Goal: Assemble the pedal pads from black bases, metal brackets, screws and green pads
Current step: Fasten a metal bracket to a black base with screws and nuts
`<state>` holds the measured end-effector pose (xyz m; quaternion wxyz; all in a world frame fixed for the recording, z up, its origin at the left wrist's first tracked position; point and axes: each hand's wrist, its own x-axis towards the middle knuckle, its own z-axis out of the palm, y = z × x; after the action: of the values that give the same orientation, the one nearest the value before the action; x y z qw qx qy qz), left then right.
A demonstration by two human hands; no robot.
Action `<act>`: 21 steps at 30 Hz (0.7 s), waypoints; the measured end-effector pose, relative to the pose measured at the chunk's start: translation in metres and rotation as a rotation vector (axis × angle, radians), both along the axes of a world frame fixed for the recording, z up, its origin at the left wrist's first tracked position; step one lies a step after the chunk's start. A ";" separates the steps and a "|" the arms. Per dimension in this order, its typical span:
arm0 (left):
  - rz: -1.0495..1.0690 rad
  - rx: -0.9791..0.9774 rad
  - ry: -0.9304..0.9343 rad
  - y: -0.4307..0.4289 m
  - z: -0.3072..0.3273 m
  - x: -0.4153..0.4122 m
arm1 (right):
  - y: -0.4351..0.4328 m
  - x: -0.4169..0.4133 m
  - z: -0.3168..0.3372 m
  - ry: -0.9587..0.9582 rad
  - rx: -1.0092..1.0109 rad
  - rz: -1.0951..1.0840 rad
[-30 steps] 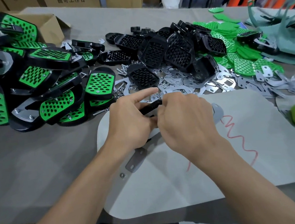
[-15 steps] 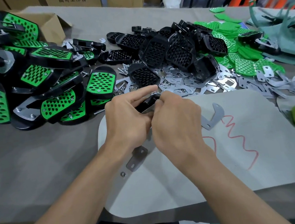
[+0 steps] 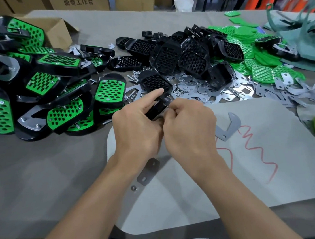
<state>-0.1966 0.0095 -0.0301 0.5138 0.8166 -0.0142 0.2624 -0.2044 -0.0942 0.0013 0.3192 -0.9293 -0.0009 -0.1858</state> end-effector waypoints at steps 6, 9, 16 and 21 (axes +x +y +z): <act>0.050 0.061 0.021 0.003 0.002 0.002 | 0.002 0.009 -0.001 0.185 0.356 -0.065; 0.047 0.068 0.016 0.002 0.002 -0.001 | -0.005 0.008 0.000 0.118 0.244 0.041; 0.067 0.078 0.032 -0.001 0.006 -0.003 | -0.007 0.008 -0.004 -0.028 0.115 0.094; 0.088 0.110 0.059 0.002 0.005 0.000 | 0.000 0.013 -0.010 0.166 0.480 0.052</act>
<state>-0.1970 0.0118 -0.0248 0.4564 0.8508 0.0227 0.2595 -0.1911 -0.0947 -0.0085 0.5341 -0.8388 0.0458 -0.0953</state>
